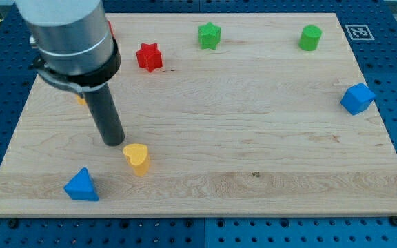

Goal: Slide the yellow heart towards the bottom center of the board

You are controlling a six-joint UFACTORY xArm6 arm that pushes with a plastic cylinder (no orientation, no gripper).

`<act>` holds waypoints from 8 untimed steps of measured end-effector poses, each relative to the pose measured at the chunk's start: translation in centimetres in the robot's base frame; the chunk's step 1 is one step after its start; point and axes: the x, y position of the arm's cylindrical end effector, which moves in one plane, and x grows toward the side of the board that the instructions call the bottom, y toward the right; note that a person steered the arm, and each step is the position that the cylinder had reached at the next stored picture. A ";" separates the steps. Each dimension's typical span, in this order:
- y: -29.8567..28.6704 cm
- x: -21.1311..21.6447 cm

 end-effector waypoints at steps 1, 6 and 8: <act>0.0 1.8; 6.0 2.0; 9.8 6.3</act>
